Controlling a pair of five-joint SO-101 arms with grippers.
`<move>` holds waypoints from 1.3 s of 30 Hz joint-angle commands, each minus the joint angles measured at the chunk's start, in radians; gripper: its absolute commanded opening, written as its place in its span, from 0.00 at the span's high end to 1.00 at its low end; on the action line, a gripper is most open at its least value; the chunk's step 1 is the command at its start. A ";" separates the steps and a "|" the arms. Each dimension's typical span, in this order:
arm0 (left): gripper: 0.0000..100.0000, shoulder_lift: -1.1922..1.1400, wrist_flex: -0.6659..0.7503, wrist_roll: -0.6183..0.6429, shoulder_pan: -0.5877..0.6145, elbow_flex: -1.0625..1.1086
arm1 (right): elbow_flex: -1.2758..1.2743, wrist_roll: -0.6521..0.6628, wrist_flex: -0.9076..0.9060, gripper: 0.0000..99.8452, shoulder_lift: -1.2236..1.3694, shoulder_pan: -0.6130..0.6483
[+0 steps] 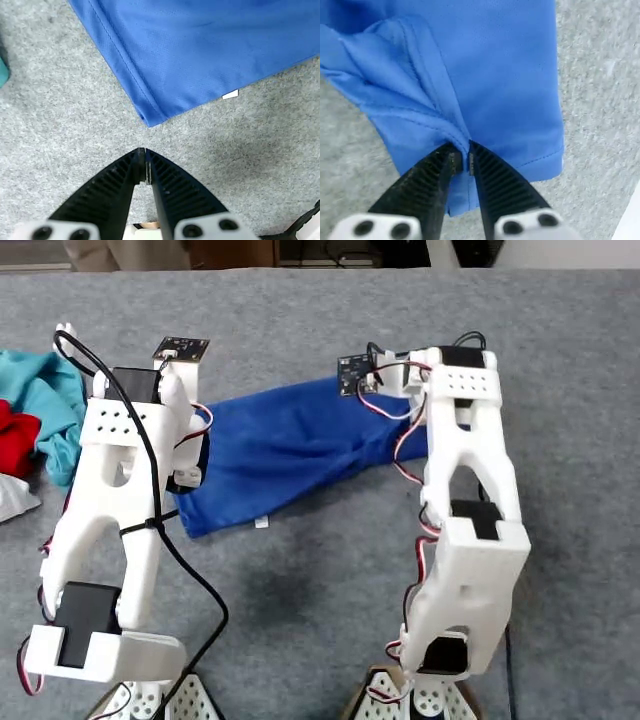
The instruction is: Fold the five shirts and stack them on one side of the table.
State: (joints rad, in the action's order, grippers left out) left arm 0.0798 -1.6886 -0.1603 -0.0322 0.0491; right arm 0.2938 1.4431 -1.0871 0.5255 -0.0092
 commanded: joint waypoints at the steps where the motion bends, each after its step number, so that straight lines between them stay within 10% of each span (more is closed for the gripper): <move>1: 0.98 0.041 -0.003 -0.009 0.009 -0.003 | 0.079 -0.020 0.015 0.99 -0.002 0.016; 16: 0.98 0.041 -0.003 -0.009 0.009 -0.002 | 0.085 -0.084 -0.005 0.73 -0.008 0.016; 29: 0.98 0.041 -0.003 -0.008 -0.003 0.002 | 0.074 -0.273 -0.308 1.00 -0.302 0.008; 39: 0.98 0.035 0.095 0.097 -0.301 0.130 | 0.097 -0.422 -0.253 0.99 -0.148 -0.090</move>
State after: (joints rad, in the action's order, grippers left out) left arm 0.0813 -1.6441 -0.0852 -0.2762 0.1718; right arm 0.3322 1.0564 -1.4154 0.3307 -0.0568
